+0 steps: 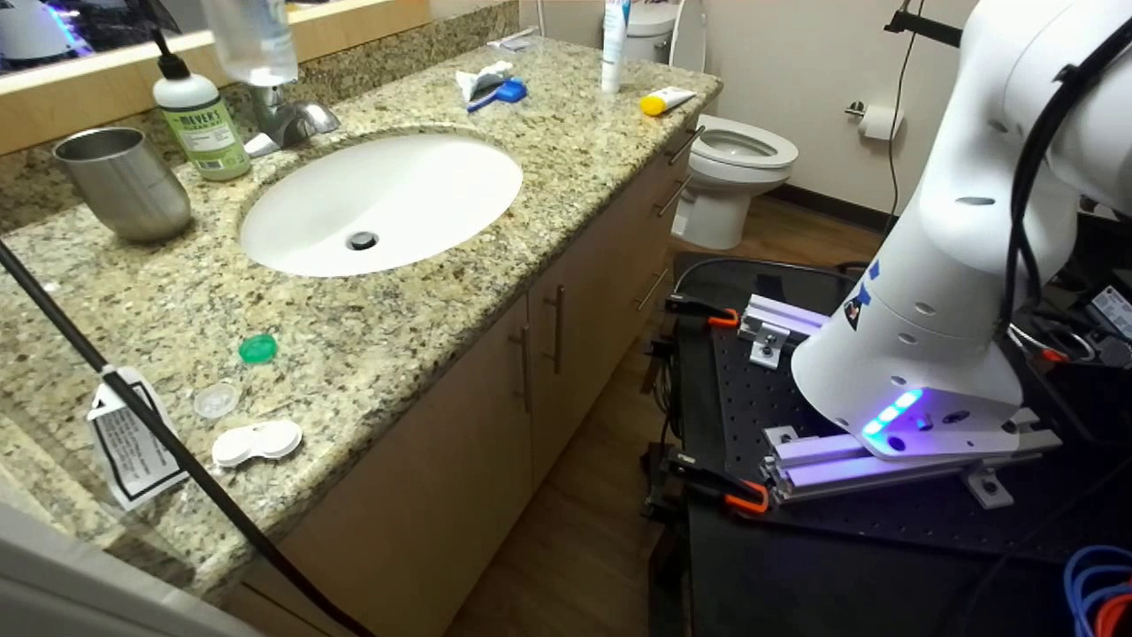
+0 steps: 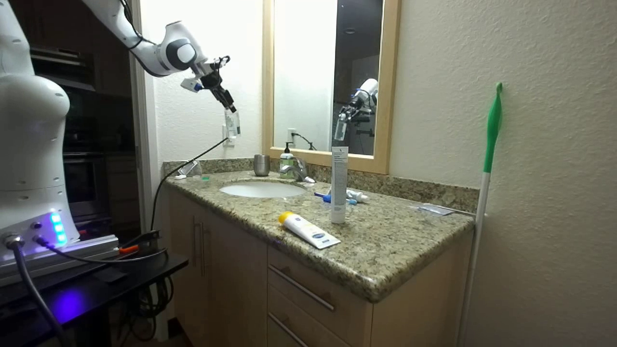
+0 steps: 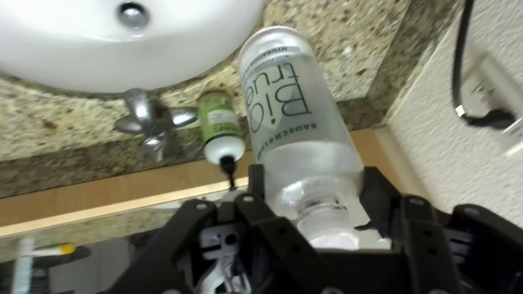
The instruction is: Move the clear bottle to the right
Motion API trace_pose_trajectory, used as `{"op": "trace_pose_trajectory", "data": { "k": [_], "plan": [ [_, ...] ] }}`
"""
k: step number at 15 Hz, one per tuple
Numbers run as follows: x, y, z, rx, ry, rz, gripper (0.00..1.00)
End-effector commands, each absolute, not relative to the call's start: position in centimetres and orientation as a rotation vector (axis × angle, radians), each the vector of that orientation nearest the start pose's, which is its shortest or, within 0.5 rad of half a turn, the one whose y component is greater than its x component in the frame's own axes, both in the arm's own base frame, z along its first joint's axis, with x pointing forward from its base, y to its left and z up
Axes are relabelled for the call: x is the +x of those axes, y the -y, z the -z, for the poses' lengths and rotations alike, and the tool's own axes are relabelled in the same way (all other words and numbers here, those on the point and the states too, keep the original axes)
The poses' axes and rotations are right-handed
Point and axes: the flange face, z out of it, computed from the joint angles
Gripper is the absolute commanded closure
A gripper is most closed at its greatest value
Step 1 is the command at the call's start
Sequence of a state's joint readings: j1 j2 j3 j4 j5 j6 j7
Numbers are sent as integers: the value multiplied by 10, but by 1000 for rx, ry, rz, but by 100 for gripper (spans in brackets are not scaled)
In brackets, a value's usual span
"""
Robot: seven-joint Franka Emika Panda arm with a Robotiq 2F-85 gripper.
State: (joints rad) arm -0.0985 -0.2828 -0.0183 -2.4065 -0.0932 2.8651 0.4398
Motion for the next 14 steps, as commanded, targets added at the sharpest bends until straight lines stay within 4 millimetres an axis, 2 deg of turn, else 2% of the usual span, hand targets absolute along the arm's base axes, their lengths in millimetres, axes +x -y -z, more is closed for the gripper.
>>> {"op": "trace_pose_trajectory", "data": {
  "k": [1,3,5,6,7,8,10,11,12,14],
  "plan": [
    [463,140,-562,-2796,-973,1185,64],
    [434,195,-582,-2755,-1163,1191,64],
    [405,244,-599,-2637,-1324,1110,64],
    [401,250,-602,-2566,-1360,1062,64],
    [410,238,-587,-2643,-1315,1110,39],
    [400,252,-592,-2605,-1352,1086,39],
    [396,257,-597,-2579,-1371,1077,39],
    [398,255,-596,-2578,-1364,1074,64],
    [405,260,-589,-2610,-1389,1098,64],
    [415,308,-576,-2615,-1533,1176,64]
  ]
}}
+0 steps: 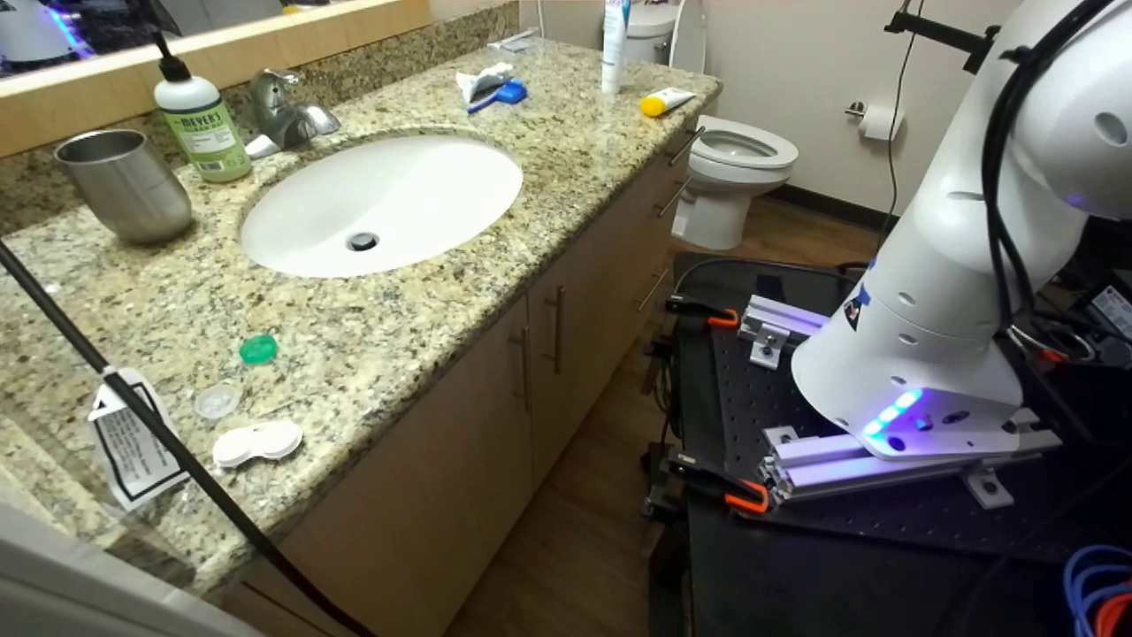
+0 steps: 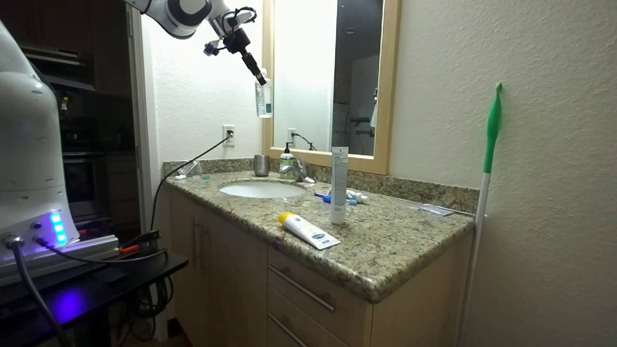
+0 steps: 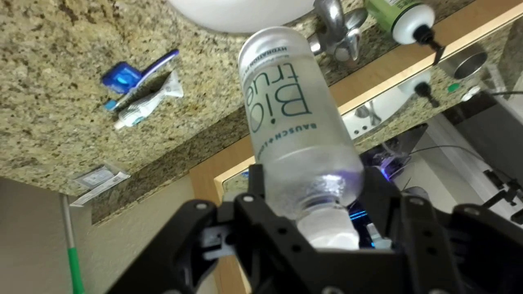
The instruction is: Move the clear bottle to the right
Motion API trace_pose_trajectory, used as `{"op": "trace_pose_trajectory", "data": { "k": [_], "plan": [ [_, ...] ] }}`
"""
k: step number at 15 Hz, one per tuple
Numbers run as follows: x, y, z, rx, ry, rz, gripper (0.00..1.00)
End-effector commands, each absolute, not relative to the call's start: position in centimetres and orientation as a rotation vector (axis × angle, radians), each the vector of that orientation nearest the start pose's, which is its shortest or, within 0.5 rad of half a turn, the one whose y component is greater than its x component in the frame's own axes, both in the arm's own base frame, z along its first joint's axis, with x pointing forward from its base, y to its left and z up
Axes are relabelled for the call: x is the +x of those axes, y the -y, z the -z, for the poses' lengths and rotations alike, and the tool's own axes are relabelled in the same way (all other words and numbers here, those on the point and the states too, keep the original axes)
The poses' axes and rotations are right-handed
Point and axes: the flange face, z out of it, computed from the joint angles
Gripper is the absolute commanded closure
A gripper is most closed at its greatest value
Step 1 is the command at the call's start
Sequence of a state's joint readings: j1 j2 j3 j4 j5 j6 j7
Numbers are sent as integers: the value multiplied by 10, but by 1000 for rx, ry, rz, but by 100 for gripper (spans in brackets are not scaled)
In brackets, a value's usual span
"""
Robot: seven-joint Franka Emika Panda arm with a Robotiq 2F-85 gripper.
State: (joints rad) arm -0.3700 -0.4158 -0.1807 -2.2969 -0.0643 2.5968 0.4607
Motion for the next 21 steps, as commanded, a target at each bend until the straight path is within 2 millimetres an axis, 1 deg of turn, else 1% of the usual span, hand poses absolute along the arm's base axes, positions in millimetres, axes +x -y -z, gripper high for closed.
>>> {"op": "trace_pose_trajectory", "data": {
  "k": [1,2,3,5,6,7,8,9,10,11,12,14,15,16,18,20,21],
  "plan": [
    [413,330,-571,-2621,-1596,1187,64],
    [403,361,-567,-2621,-1681,1181,64],
    [399,385,-561,-2614,-1769,1151,64],
    [388,439,-544,-2607,-1953,1058,64],
    [385,465,-530,-2601,-2035,998,64],
    [384,487,-519,-2581,-2116,937,64],
    [381,502,-506,-2545,-2196,875,64],
    [387,494,-494,-2497,-2267,795,64],
    [369,488,-502,-2539,-2157,873,39],
    [373,495,-489,-2517,-2212,821,39],
    [379,497,-481,-2506,-2236,796,39],
    [388,494,-479,-2497,-2242,790,39],
    [392,495,-474,-2509,-2256,776,64],
    [395,495,-457,-2533,-2276,731,64],
    [399,488,-421,-2553,-2297,671,64],
    [406,480,-397,-2554,-2318,626,64],
    [410,476,-388,-2530,-2317,628,64]
  ]
}}
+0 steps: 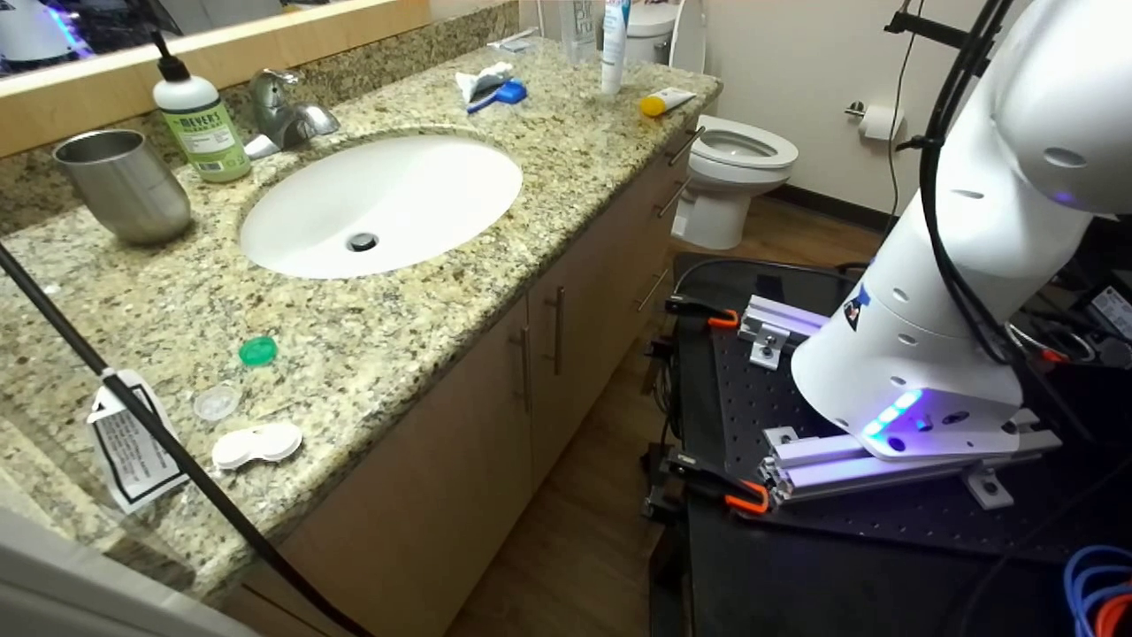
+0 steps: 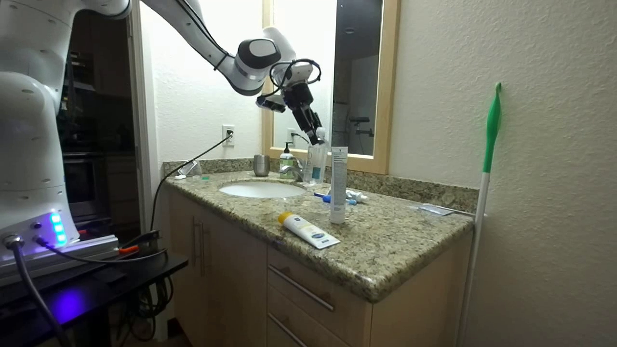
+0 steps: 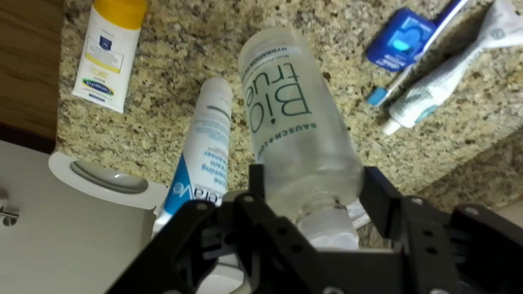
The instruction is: Move the clear bottle to the right
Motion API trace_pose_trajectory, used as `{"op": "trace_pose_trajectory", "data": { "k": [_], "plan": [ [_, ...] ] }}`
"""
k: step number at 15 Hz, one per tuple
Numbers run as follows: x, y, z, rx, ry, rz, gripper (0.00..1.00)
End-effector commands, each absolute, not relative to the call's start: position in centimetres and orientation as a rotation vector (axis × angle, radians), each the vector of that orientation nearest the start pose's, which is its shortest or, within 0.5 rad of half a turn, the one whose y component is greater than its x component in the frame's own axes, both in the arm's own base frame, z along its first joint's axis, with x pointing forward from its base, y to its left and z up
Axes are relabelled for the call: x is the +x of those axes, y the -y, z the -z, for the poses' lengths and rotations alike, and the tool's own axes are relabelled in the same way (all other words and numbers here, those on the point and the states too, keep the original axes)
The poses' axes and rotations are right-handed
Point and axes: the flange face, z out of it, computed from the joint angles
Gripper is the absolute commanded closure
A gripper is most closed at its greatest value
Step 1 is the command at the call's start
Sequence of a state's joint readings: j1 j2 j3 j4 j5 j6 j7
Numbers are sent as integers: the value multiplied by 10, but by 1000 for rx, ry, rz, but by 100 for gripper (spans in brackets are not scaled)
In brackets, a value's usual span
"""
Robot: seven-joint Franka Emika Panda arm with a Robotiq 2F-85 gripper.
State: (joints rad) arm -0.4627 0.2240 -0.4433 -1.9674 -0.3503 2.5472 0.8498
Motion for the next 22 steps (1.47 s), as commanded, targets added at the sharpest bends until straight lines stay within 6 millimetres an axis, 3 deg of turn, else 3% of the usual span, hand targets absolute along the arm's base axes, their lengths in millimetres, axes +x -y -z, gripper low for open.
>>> {"op": "trace_pose_trajectory", "data": {
  "k": [1,6,13,22],
  "plan": [
    [416,473,-382,-2508,-2328,643,64],
    [426,483,-374,-2362,-2432,844,64],
    [392,524,-360,-2244,-2676,780,64],
    [395,520,-336,-2073,-2672,702,64]
  ]
}}
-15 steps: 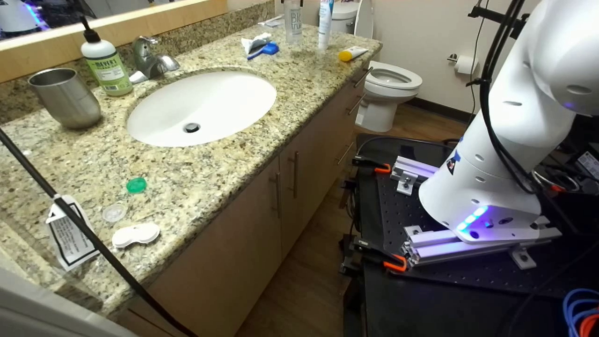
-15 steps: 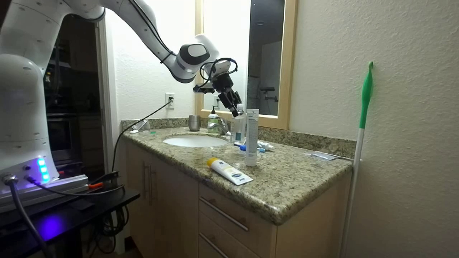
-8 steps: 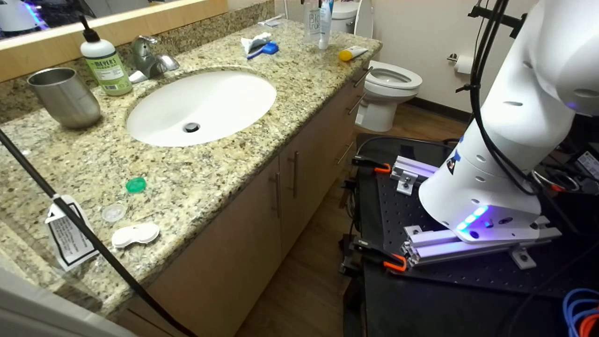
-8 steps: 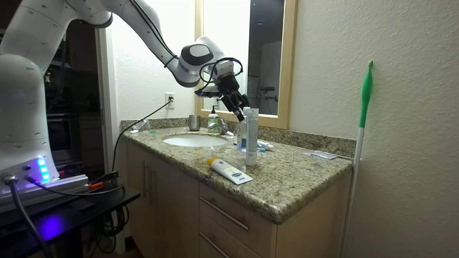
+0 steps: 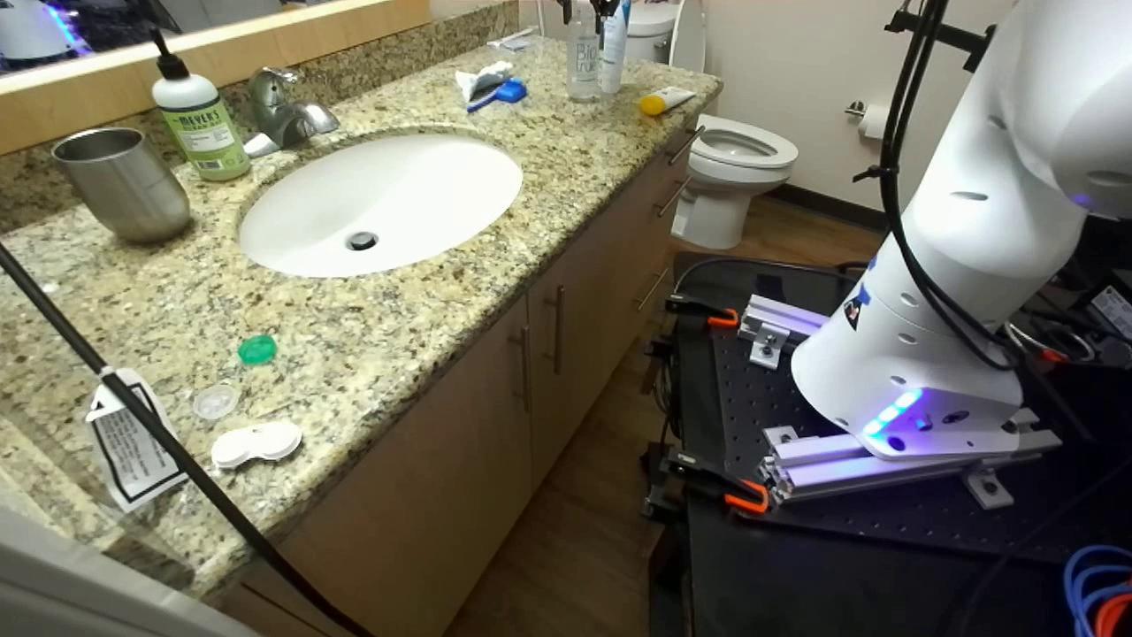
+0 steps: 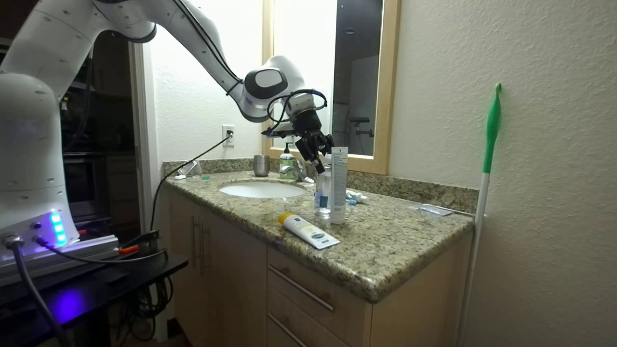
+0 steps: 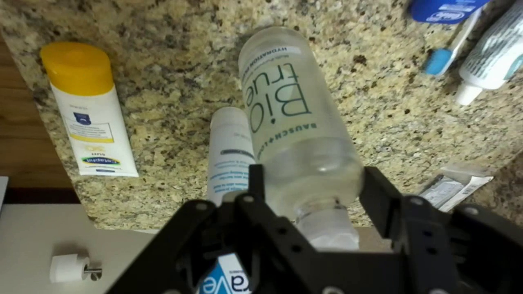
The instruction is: Move the clear bottle to the right
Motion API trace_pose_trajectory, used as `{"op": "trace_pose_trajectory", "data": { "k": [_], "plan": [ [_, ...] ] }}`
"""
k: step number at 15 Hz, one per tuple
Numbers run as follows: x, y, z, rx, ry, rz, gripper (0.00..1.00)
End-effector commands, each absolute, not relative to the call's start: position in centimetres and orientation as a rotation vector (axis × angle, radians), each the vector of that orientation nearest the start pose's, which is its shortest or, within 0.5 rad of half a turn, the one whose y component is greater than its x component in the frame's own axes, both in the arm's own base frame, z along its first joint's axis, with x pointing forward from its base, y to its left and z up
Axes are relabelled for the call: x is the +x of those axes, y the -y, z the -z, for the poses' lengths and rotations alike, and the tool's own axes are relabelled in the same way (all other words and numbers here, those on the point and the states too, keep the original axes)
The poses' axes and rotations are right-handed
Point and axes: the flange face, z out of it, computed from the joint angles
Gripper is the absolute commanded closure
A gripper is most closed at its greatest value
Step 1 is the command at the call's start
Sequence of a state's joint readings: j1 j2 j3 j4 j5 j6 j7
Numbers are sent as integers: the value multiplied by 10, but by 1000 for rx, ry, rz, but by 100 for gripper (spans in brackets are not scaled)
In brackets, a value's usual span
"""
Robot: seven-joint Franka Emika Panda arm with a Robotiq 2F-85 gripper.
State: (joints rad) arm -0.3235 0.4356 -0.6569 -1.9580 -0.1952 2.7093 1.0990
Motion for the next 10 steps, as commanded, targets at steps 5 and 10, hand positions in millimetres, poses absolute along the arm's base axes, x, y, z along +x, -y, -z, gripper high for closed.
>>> {"op": "trace_pose_trajectory", "data": {
  "k": [5,10],
  "plan": [
    [396,517,-327,-2124,-2655,710,64],
    [401,490,-331,-2279,-2522,692,8]
  ]
}}
